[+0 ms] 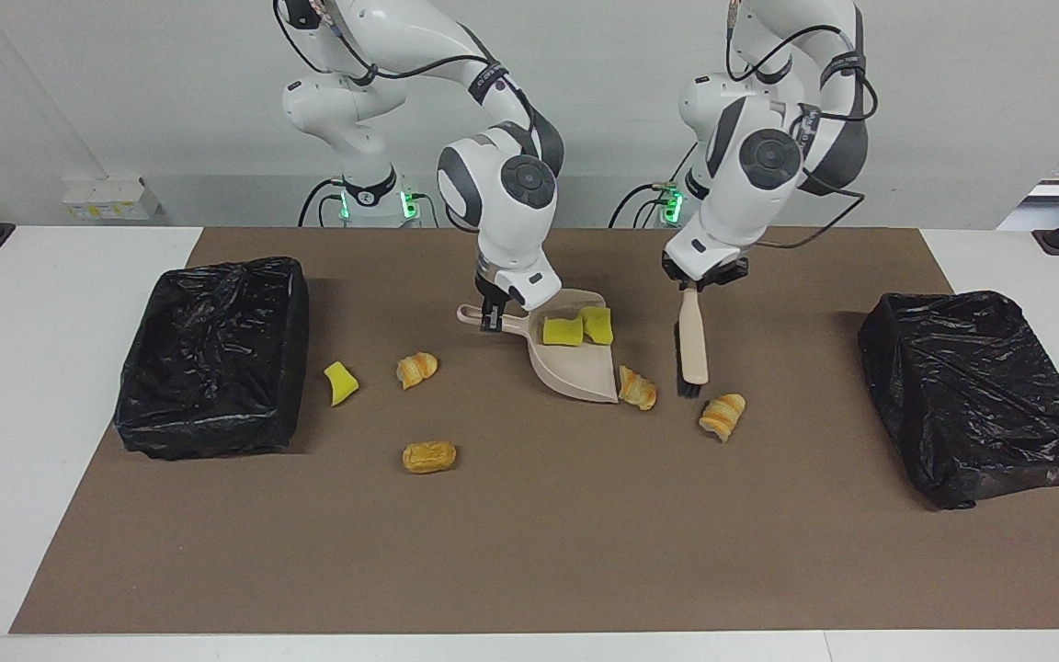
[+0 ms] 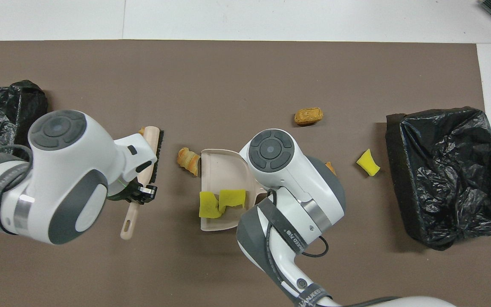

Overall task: Sweep and dump trash in bin
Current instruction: 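Sweep the crumbs into the dustpan with the left gripper's brush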

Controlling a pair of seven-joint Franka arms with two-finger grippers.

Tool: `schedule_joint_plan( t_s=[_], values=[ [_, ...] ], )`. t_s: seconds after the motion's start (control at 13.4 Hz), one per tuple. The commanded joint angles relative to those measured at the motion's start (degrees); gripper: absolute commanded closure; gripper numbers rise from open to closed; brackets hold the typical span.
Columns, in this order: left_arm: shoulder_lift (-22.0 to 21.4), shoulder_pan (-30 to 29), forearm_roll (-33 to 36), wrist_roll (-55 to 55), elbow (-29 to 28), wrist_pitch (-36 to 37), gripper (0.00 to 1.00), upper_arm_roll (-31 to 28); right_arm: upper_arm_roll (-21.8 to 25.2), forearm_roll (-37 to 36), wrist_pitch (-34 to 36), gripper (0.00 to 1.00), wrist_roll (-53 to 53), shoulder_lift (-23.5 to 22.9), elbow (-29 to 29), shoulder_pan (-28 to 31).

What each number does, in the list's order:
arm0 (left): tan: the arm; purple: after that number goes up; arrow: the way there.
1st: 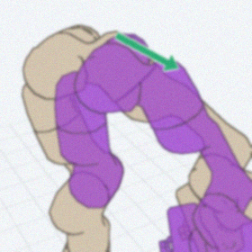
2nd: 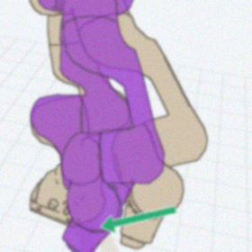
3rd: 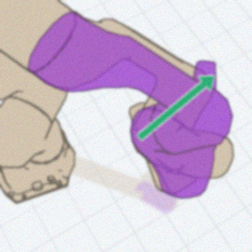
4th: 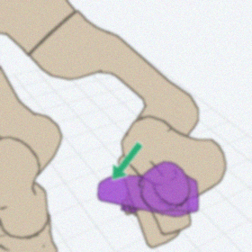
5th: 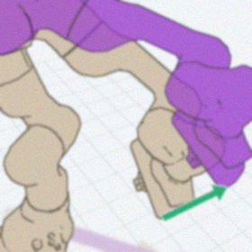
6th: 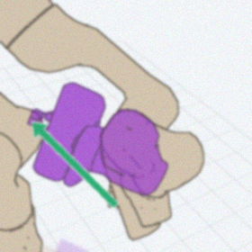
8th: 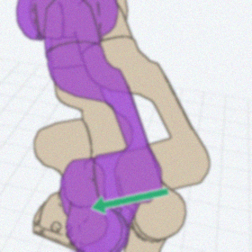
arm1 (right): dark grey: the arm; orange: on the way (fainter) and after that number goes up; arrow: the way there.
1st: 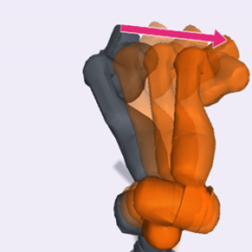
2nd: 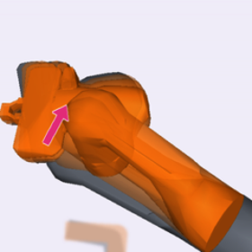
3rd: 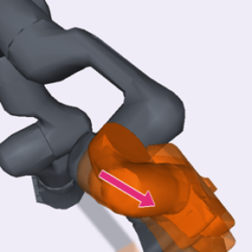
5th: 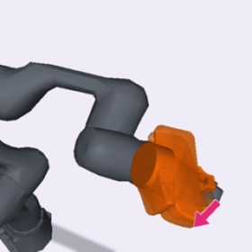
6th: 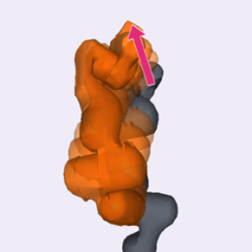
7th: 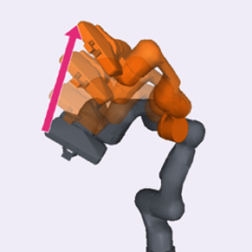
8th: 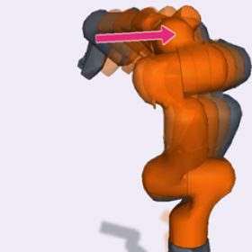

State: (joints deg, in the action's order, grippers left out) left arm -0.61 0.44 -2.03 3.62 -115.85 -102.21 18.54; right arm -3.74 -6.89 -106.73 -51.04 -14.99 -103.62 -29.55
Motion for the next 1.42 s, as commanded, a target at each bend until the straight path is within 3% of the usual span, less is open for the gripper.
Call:
schedule_joint_plan(
  t_s=[0.0,0.15,0.45,0.82,1.12,1.34],
  values=[
    [3.1,0.1,7.0,-7.2,0.9,-4.5,1.00,-3.8,-0.4,-0.1,0.6,1.00,3.2,1.6,-1.7,0.5],
    [6.7,0.1,10.4,-11.2,1.9,-7.5,1.00,-8.2,-0.2,-0.9,2.8,1.00,4.3,1.7,-1.4,0.0],
    [13.2,0.0,17.2,-14.4,5.8,-9.1,1.00,-8.6,-0.2,-2.1,3.4,1.00,5.4,1.9,-1.4,0.2],
    [9.2,2.0,15.4,-14.4,-0.3,-6.0,1.00,-4.3,-0.3,-2.1,3.4,1.00,6.7,2.0,-1.5,0.2],
    [4.7,10.7,7.4,-12.9,-6.3,-5.7,1.00,-4.0,-0.4,-2.0,3.4,1.00,7.0,2.0,-1.5,0.2],
    [2.5,20.0,1.6,-4.3,-7.0,-2.8,1.00,-4.0,-0.4,-1.7,3.3,1.00,7.0,2.0,-1.7,0.5]
  ],
)
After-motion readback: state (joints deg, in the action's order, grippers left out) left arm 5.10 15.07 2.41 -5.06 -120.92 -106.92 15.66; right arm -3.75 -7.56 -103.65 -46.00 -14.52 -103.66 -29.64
